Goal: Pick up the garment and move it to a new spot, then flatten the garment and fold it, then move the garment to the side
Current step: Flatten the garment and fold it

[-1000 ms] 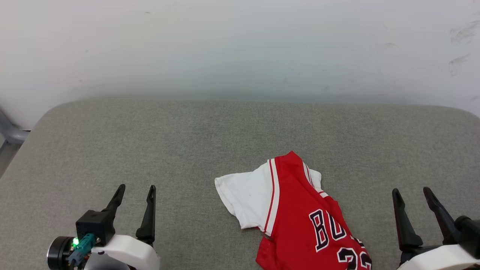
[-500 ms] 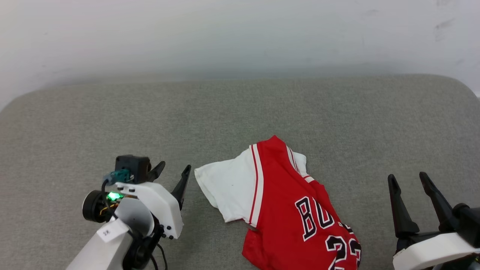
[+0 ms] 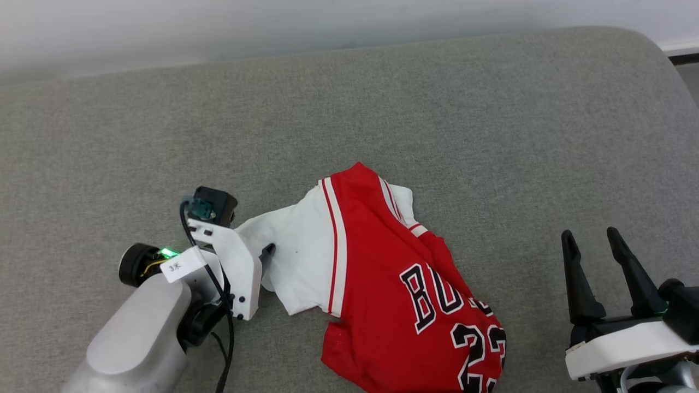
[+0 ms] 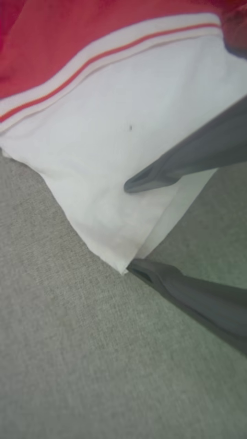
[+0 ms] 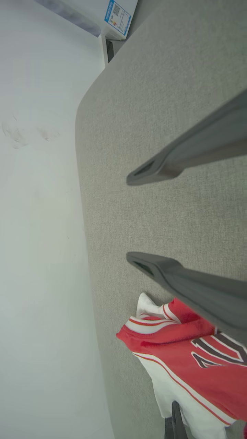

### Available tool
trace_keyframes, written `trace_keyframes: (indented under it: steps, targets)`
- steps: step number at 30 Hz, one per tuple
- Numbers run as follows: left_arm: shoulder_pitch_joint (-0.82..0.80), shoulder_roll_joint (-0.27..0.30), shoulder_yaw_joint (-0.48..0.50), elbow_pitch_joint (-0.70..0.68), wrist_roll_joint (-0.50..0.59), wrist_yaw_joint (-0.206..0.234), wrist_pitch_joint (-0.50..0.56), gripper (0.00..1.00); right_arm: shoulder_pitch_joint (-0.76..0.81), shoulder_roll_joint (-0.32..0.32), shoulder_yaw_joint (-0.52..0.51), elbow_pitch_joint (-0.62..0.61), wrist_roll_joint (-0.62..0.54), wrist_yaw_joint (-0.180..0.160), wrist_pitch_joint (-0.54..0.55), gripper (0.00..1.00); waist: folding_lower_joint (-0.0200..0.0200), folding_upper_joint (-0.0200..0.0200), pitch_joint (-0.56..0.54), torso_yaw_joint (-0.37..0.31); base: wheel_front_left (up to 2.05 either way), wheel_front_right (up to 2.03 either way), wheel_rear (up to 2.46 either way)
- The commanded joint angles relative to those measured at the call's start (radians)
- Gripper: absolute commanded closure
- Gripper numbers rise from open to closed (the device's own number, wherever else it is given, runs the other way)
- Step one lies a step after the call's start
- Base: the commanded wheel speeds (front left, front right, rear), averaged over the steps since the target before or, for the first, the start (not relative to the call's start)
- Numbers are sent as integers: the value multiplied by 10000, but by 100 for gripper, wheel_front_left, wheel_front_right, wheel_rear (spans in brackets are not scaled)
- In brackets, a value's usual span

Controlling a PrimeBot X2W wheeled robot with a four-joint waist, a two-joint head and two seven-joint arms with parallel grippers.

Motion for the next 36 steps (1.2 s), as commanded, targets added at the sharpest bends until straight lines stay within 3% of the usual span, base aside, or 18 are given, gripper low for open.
trace_keyframes:
  steps: [1,7,8,9,14,20,30,36]
  targets:
    - [-91,36,-147,154,107,-52,204,0,-183,20,21,30,20,-7,-99,0,-2,0,183,-119,0,0,0]
    - [5,-86,-756,829,3,-324,1370,0,-438,20,46,290,102,-7,-287,0,-2,0,373,-136,0,0,0]
    - [19,-117,-766,806,-20,-383,1316,45,-467,19,47,325,103,-7,-320,0,-2,0,388,-131,0,0,0]
    - [-46,-131,-784,761,35,-390,1202,100,-480,19,48,371,110,-7,-336,0,-2,0,395,-119,0,0,0]
    - [-329,-79,-706,506,335,-294,538,100,-506,19,-30,548,85,-7,-390,0,-2,0,240,62,0,0,0]
    - [-163,273,-132,-371,452,342,-499,100,-393,21,-129,631,18,-7,-336,0,-2,0,-197,429,0,0,0]
    - [2471,1596,1338,-2651,-158,2171,-1011,100,124,16,-349,463,-25,-7,-118,0,-2,0,-916,920,0,0,0]
    - [4542,1807,2209,-3305,-999,3108,-1199,100,254,18,-389,307,-77,-7,11,0,-2,0,-1067,1077,0,0,0]
